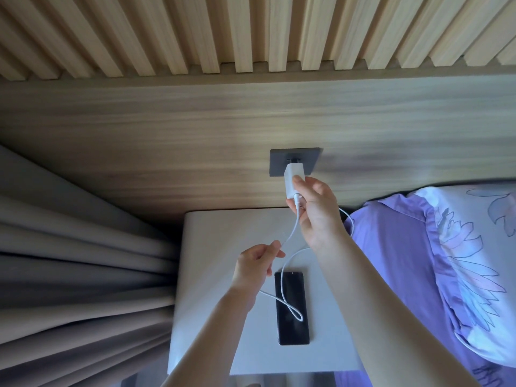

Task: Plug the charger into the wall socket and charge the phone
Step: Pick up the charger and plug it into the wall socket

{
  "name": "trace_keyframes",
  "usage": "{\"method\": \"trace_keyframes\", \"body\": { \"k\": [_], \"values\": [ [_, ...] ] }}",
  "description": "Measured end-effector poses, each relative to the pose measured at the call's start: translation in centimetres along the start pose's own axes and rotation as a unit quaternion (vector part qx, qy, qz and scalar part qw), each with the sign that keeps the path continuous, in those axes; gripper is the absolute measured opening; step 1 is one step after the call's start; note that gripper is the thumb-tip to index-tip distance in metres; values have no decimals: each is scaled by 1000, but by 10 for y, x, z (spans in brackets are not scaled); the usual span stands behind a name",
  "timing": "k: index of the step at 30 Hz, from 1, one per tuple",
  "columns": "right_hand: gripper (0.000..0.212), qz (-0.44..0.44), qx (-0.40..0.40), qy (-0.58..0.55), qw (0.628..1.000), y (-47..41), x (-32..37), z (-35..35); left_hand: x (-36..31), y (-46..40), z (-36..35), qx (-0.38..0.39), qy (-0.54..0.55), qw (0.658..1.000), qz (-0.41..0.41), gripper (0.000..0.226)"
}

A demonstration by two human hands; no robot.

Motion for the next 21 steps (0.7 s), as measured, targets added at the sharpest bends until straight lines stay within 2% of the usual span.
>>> {"method": "trace_keyframes", "body": {
  "k": [3,6,14,18,21],
  "values": [
    [38,9,-31,36,999,-1,-2,-2,2,-1,1,1,5,1000,2,36],
    [38,23,-56,58,996,-1,-4,-4,4,-3,1,4,13,1000,8,36],
    [11,17,-90,59,994,-5,0,-7,4,-8,0,21,36,999,11,35],
    [10,7,-109,38,993,-11,2,-6,2,-13,-2,37,35,999,7,35],
    [24,-8,-119,27,993,-14,3,-10,2,-14,-3,40,46,998,6,35]
  ]
}}
Point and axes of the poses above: each hand's wrist, its own y-axis away from the middle knuckle, its own z-axis out of the back of the hand, x = y × z, the point moved 5 cm from there along -y, towards the middle knuckle, and after that the axes turned 6 degrees about x, right-handed, at the moved point
